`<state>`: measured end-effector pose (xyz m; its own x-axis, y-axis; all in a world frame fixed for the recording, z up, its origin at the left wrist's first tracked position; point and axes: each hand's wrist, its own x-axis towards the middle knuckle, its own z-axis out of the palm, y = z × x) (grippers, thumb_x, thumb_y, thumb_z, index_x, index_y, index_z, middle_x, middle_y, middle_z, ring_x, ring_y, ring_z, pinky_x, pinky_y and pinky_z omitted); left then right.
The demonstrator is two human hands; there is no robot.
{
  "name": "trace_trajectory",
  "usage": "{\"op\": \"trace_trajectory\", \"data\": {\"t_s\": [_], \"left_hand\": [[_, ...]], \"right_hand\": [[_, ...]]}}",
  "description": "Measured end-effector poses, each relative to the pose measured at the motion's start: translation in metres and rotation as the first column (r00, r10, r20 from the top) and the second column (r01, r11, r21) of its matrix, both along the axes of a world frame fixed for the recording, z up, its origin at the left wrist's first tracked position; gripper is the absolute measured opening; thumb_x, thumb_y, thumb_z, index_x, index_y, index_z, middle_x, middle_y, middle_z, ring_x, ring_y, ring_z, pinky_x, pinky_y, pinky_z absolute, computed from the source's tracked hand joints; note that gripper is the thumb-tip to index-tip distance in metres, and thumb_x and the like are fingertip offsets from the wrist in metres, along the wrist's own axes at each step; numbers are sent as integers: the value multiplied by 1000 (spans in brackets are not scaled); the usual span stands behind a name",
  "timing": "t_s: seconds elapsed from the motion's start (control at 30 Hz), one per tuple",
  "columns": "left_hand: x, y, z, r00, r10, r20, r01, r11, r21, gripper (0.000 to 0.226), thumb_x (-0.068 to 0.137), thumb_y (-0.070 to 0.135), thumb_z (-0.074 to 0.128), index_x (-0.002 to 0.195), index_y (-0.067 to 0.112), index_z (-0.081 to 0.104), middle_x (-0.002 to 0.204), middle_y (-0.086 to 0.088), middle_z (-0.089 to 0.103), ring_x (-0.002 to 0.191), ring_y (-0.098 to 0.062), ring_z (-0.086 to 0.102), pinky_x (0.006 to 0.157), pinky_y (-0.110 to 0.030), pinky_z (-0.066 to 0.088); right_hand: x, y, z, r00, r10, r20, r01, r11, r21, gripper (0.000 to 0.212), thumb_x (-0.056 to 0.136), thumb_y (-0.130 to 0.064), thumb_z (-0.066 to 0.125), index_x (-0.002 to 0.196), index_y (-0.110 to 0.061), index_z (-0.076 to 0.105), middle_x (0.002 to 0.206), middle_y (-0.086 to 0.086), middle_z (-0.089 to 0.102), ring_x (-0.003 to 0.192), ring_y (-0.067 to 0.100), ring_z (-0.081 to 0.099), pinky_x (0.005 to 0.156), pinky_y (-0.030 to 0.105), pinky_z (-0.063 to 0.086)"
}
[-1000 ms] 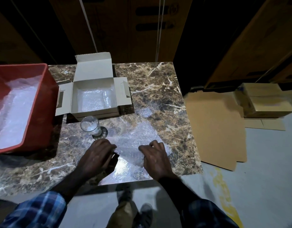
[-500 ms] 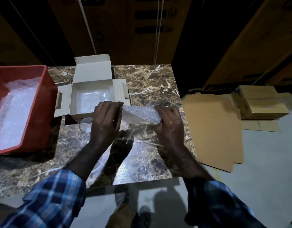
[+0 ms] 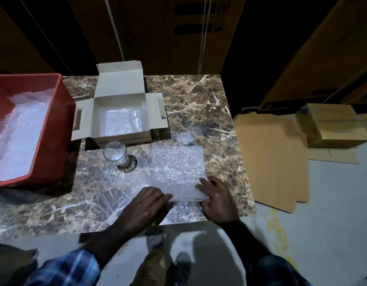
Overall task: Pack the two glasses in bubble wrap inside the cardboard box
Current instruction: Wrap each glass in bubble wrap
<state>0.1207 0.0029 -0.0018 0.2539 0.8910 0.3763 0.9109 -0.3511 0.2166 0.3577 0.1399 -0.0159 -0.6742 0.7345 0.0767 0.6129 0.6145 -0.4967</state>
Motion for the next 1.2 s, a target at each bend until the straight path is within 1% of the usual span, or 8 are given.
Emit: {"op": "trace_trajectory", "data": {"t_s": [0.1, 0.27, 0.43, 0.53, 0.87, 1.0, 1.1, 1.2], "left_hand": [[0, -2, -18, 999, -35, -7, 34, 994, -104, 39, 100, 38, 59, 122, 6, 65, 102, -7, 63, 91, -27, 60, 82, -36, 46], [-13, -8, -30, 1000, -5, -23, -2, 959, -284, 70, 95, 60, 54, 146, 12, 49, 152, -10, 45, 141, -29, 41, 114, -42, 32], [-4, -1, -18, 998, 47, 41, -35, 967, -251, 64, 100, 55, 46, 148, 12, 48, 155, -8, 42, 146, -26, 36, 119, -43, 25], [8, 24, -15, 967, 240, 86, -206, 935, -290, 60, 105, 45, 30, 152, 10, 40, 160, -9, 33, 150, -25, 27, 121, -43, 22], [2, 36, -39, 935, 332, -127, -353, 824, -443, 72, 104, 55, 23, 160, 13, 9, 168, -2, 1, 155, -16, -4, 124, -46, 1], [-10, 22, -35, 943, 319, -99, -329, 837, -437, 71, 105, 54, 24, 160, 13, 9, 167, -4, 1, 155, -18, -4, 124, -43, 0], [-8, 5, -36, 981, 168, -96, -192, 909, -370, 69, 105, 54, 30, 158, 10, 24, 167, -8, 14, 155, -23, 9, 124, -47, 8], [5, -5, -39, 996, 39, -80, -62, 950, -305, 68, 104, 54, 38, 155, 10, 32, 164, -9, 24, 153, -25, 17, 123, -48, 14]], "right_hand": [[7, -3, -3, 993, 79, 85, -81, 996, 27, 61, 64, -20, 52, 122, -17, 72, 137, 5, 62, 130, 34, 53, 104, 55, 47], [18, -13, -13, 970, 208, 124, -214, 976, 33, 52, 91, -26, 37, 136, -21, 61, 155, 9, 41, 149, 26, 29, 120, 54, 22], [2, -13, -10, 968, 251, 8, -251, 968, 12, 55, 99, -45, 33, 133, -14, 63, 155, 12, 40, 146, 28, 35, 120, 48, 23], [-30, -13, 1, 990, 139, -23, -138, 990, 41, 49, 98, -30, 37, 133, -8, 63, 151, 15, 47, 141, 30, 43, 117, 46, 32], [-11, -9, -25, 944, -34, 327, 34, 999, 6, 75, 104, -61, 18, 160, -17, -2, 166, 2, -16, 153, 16, -16, 124, 38, -7], [11, -7, -15, 977, 24, 211, -33, 999, 36, 71, 102, -56, 34, 158, -12, 26, 167, 10, 7, 154, 23, 8, 124, 41, 8], [16, -19, -15, 983, 178, 38, -182, 972, 149, 53, 91, -45, 61, 129, -8, 64, 154, 17, 42, 139, 31, 44, 116, 48, 32], [10, -28, -20, 982, 185, -37, -174, 963, 204, 21, 87, -23, 66, 103, -11, 71, 141, 13, 58, 123, 33, 56, 104, 49, 46]]}}
